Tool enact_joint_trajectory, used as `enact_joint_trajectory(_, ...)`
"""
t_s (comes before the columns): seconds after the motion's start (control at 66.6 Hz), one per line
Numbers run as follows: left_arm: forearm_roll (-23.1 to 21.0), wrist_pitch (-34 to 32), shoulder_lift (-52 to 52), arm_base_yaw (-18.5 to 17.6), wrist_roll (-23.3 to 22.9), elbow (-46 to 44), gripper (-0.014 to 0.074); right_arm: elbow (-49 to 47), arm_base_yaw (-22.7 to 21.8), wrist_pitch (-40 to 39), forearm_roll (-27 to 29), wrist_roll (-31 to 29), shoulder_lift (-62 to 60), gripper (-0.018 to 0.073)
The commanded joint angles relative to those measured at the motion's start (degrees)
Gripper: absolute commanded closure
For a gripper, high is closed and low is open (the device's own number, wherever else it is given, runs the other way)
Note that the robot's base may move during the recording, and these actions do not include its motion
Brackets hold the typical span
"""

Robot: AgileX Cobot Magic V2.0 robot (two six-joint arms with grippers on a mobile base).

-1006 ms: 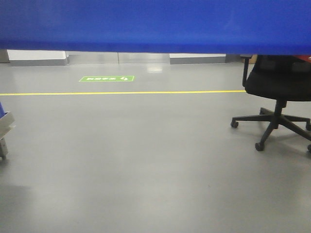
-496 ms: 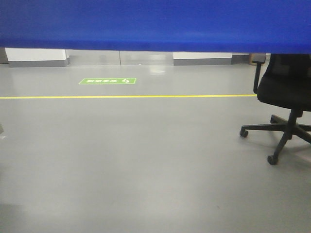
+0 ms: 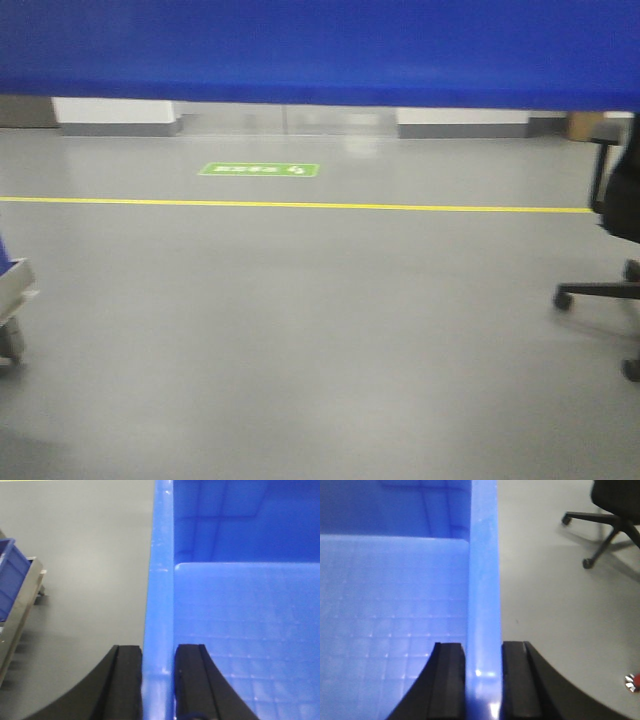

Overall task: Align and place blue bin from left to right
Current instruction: 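Hold the blue bin in both grippers while the base drives away, then align the held bin above an empty slot on the other shelf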

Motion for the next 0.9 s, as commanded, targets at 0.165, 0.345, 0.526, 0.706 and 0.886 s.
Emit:
enact_joint_trajectory(0.165, 0.01, -10.71, -0.55, -1.33, -0.76, -0.82, 0.0707, -0.49, 0.94, -13.11, 2.0, -0.11, -0.24, 0.0638)
enact_joint_trajectory(0.345, 0.15, -10.71, -0.55, -1.33, -0.76, -0.82, 0.0707, -0.49, 0.94, -13.11, 2.0, -0.11, -0.24, 0.0638)
enact_joint_trajectory(0.526, 0.13, -10.86, -0.55, -1.33, -0.76, -0.82, 0.0707, -0.49, 0.94, -13.11, 2.0, -0.11, -0.24, 0.0638)
enact_joint_trajectory(0.706, 0.13, -10.86, -0.55, -1.33, -0.76, -0.82, 0.0707, -0.49, 0.94, -13.11, 2.0, -0.11, -0.24, 0.0638)
enact_joint_trajectory(0.886, 0.13, -10.86, -0.55, -1.33, -0.76, -0.82, 0.0707, -0.49, 0.94, -13.11, 2.0, -0.11, -0.24, 0.0638)
